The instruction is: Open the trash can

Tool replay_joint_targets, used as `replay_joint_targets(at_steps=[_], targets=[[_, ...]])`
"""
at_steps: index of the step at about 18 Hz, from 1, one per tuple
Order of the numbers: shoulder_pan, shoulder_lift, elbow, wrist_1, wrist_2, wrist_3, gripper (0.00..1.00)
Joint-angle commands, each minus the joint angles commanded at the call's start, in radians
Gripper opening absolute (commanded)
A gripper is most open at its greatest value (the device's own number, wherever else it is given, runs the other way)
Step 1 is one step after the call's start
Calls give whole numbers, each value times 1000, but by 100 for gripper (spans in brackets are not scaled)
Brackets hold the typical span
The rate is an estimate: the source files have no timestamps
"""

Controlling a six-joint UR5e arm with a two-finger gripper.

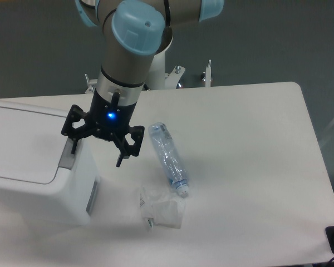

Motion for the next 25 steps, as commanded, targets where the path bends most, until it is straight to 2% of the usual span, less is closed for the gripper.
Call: replay_joint_targets(at_steps=[9,11,16,19,21,25], targets=[[0,-11,2,2,-3,8,100],[0,-9,2,21,-3,-1,100],[9,-5,23,25,-6,17,100],[78,-20,61,35,-3,86,100],[126,-37,58,63,0,135,100],[224,-74,60,68,0,263,100]])
